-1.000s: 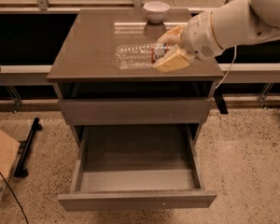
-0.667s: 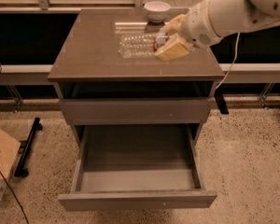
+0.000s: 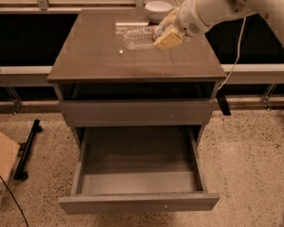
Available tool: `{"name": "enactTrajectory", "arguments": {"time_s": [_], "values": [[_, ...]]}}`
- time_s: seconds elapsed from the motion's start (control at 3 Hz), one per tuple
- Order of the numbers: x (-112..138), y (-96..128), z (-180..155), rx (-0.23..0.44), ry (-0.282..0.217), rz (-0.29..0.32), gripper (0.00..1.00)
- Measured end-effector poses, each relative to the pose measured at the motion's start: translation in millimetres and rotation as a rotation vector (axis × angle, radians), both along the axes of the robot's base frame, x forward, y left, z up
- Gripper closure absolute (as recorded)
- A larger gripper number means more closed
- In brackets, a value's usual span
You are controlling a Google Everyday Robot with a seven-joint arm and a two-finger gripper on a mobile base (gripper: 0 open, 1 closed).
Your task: Pick water bottle from middle drawer and place on counter
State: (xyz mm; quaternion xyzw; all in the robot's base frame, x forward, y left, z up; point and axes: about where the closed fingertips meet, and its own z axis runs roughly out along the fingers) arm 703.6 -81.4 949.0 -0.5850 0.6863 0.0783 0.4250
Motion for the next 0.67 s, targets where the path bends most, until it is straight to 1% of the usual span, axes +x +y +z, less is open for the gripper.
{"name": "enactTrajectory", "arguments": {"time_s": [0.33, 0.67], "values": [[31, -1, -24, -0.006, 0.051, -0.029, 0.84], [63, -2, -53, -0.005, 0.111, -0.061, 0.53]]}}
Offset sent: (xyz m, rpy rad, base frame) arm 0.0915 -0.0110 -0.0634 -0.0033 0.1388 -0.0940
